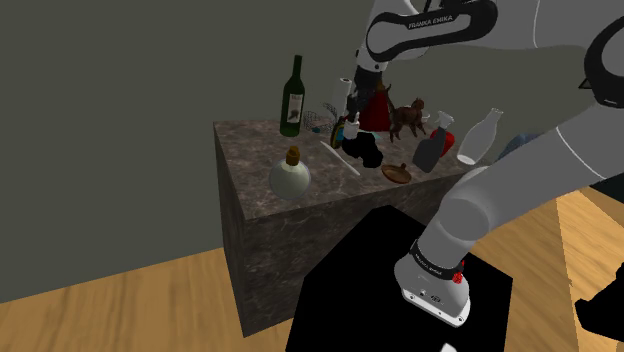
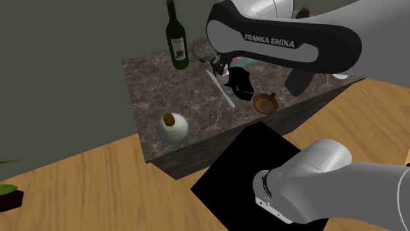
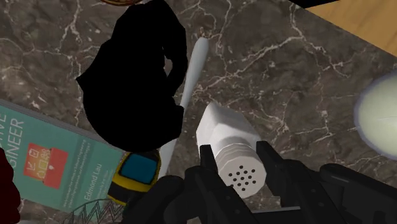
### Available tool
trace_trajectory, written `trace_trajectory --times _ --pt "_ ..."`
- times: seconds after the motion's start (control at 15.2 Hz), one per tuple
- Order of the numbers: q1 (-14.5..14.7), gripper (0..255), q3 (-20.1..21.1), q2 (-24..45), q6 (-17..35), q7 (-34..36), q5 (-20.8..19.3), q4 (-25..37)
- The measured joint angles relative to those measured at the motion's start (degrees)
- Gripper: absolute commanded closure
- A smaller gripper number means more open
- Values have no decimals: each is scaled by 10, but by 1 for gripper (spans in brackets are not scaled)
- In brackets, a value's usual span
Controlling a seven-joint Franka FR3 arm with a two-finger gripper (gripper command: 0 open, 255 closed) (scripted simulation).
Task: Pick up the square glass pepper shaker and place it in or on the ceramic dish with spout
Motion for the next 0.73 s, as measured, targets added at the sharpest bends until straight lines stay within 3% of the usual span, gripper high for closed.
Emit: trace_trajectory --times 0.73 --pt "-73 255 -83 -161 -69 -116 -66 -80"
